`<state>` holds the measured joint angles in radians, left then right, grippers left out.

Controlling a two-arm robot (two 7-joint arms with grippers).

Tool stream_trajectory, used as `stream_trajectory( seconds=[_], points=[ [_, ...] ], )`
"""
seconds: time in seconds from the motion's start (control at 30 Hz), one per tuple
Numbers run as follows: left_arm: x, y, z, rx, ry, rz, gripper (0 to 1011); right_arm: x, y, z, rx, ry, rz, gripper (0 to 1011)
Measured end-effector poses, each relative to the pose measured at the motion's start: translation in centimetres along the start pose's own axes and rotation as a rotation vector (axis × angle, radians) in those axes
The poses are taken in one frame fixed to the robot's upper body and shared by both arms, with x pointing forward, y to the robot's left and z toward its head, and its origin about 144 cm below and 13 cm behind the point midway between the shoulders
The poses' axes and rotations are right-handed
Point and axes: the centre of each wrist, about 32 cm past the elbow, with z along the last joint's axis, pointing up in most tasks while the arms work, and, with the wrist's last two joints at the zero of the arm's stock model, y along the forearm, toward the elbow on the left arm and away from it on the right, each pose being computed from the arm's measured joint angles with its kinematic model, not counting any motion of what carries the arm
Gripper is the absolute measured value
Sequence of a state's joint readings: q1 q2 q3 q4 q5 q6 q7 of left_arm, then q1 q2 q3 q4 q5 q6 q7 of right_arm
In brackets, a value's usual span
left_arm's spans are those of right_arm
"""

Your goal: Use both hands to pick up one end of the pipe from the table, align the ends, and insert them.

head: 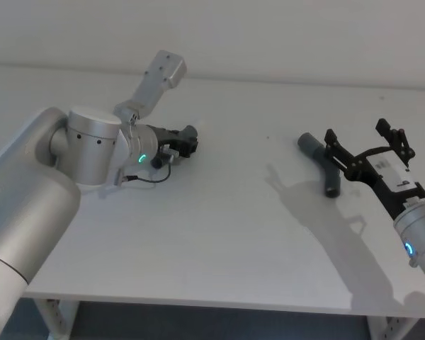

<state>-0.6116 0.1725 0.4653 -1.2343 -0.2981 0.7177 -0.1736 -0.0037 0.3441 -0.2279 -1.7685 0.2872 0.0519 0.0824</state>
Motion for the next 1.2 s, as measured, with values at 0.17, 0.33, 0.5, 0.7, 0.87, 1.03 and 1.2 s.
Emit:
stream_trajectory(
  seconds=[0.17,0.33,0.5,0.7,0.87,1.03,1.2],
  points=[
    [0.0,0.0,0.0,0.001,0.0,-0.001,391,0.3,0.4,0.7,-0.037,-0.018,0.032,1001],
    [0.0,0.0,0.0,0.003,0.0,-0.001,383,0.7,1.0,1.6,-0.096,-0.04,0.063,1001],
    [0.0,0.0,0.0,0.003,0.0,-0.002,386,0.9,1.6,2.3,-0.163,-0.057,0.084,1001],
    [-0.1,0.0,0.0,0.004,-0.001,-0.002,386,1.2,2.7,2.9,-0.258,-0.069,0.095,1001],
    [-0.1,0.0,0.0,0.004,-0.001,-0.003,386,1.4,3.7,3.2,-0.334,-0.069,0.091,1001],
    [-0.1,0.0,0.0,0.005,-0.001,-0.003,383,1.5,5.2,3.4,-0.419,-0.064,0.079,1001],
    [-0.1,0.0,0.0,0.005,-0.001,-0.003,383,1.5,6.4,3.3,-0.469,-0.062,0.066,1001]
  ],
)
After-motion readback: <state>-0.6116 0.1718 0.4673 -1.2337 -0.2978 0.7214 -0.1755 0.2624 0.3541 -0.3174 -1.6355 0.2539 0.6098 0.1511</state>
